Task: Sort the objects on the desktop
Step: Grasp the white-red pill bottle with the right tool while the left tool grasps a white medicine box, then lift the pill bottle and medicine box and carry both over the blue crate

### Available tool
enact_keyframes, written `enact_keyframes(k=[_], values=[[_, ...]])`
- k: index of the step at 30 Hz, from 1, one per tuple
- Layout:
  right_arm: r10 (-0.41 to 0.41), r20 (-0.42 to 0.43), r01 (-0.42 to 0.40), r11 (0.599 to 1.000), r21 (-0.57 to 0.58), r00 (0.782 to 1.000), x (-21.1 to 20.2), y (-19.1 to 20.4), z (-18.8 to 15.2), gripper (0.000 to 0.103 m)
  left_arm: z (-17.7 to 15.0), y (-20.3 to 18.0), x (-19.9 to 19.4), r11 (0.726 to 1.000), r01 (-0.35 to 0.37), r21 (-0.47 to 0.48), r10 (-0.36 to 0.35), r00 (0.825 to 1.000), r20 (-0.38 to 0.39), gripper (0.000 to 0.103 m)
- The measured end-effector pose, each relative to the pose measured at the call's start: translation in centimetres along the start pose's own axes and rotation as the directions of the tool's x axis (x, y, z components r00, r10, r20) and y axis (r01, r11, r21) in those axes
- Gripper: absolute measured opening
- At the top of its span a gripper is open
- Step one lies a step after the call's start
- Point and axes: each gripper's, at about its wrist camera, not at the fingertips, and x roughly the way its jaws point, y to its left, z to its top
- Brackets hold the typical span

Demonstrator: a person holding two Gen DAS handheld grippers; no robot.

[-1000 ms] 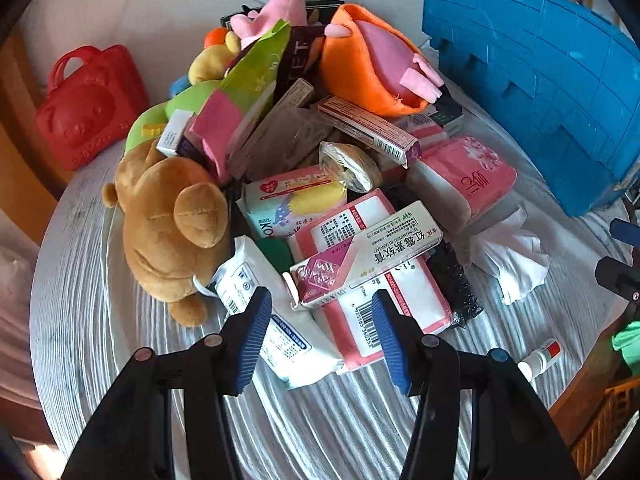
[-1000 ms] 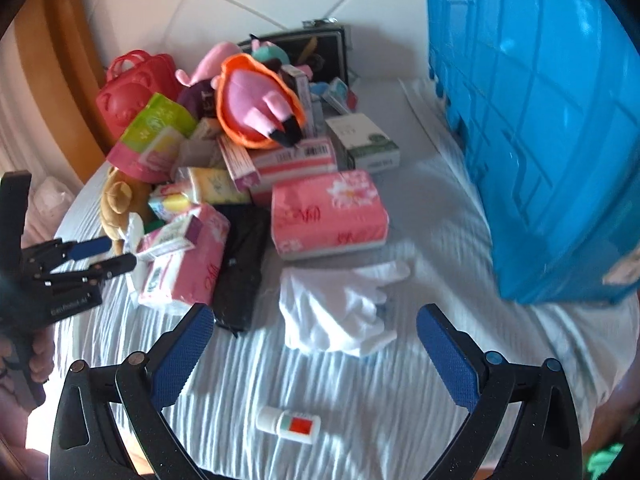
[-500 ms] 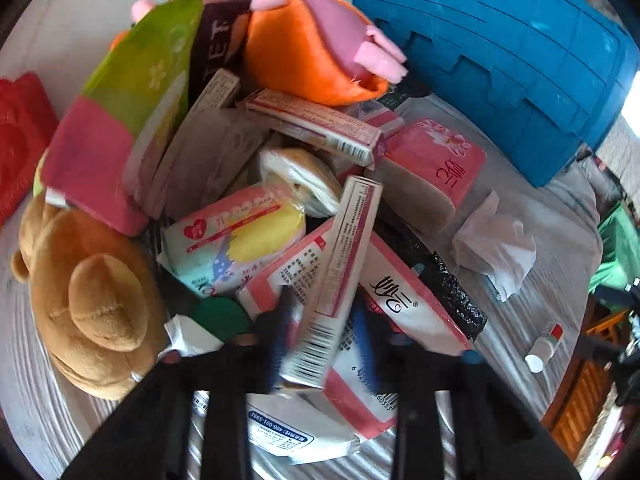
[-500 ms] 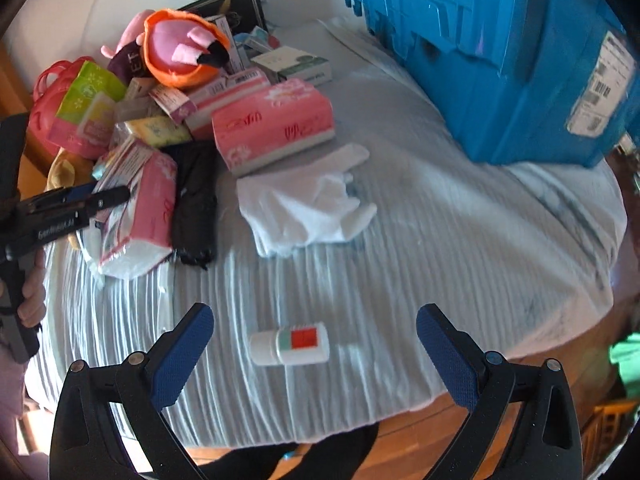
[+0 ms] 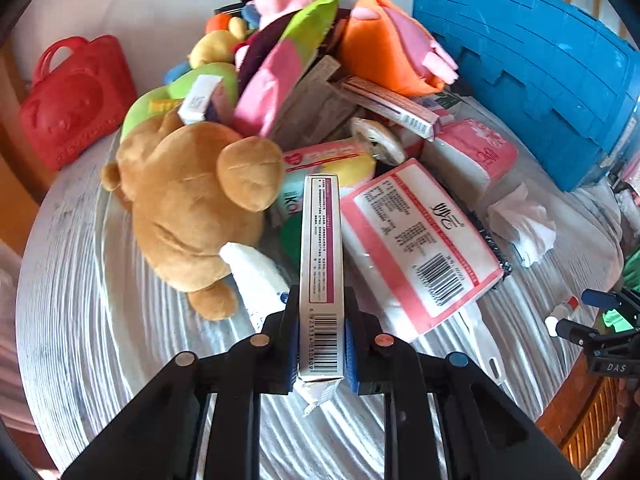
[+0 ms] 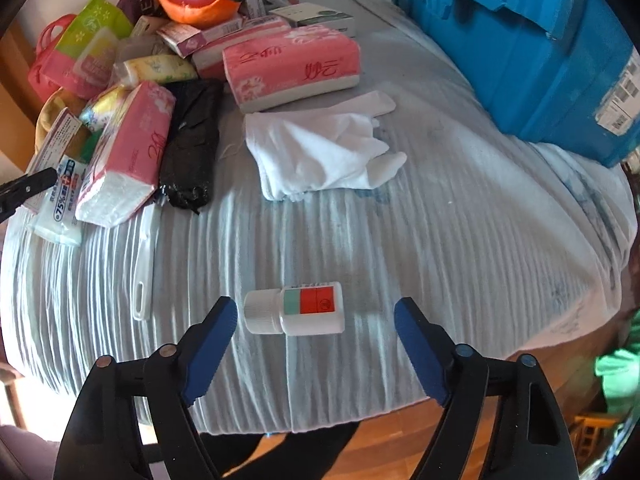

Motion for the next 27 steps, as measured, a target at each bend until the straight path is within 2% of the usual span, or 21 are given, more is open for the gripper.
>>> enact_keyframes(k=[2,3,4,5,10,17,21,27], values=[[0.01,0.008,-0.01,0.999,-0.034,1.0,0.0,0.6,0.0,0.082,0.0,0.2,-0.1,1.0,-0.002,-0.027,0.002,1.0,0.0,0.018],[0.009,0.011,-0.009,0.999,-0.05,1.0,0.0,0.8,0.1,0.076,0.1,0.2,-0.2,0.999,-0.007,-0.033,0.007,1.0,0.004,0.018],[0.004,0.012,-0.003,0.997,-0.074,1.0,0.2,1.2,0.1,0.069,0.1,0.2,-0.4,0.999,-0.016,-0.033,0.016,1.0,0.008,0.018],[-0.003,0.008,0.004,0.996,-0.094,1.0,0.3,1.5,0.2,0.051,0.0,0.2,-0.6,0.999,-0.022,-0.032,0.023,1.0,0.013,0.018],[0.018,0.03,-0.014,0.99,-0.139,0.999,-0.4,1.9,0.8,0.051,0.2,0.4,-2.2,0.998,-0.025,-0.057,0.028,0.998,0.052,0.018],[0.084,0.17,-0.053,0.982,-0.181,0.982,-4.7,2.3,4.4,0.051,1.4,0.6,-5.7,0.992,-0.047,-0.116,0.063,0.989,0.137,0.018],[0.128,0.288,-0.063,0.972,-0.225,0.949,-8.0,2.8,7.6,0.051,2.4,0.0,-8.7,0.989,-0.049,-0.141,0.078,0.974,0.214,0.018],[0.172,0.453,-0.045,0.96,-0.278,0.875,-14.9,3.0,11.9,0.051,5.4,-2.8,-12.7,0.99,-0.024,-0.136,0.069,0.939,0.338,0.018]])
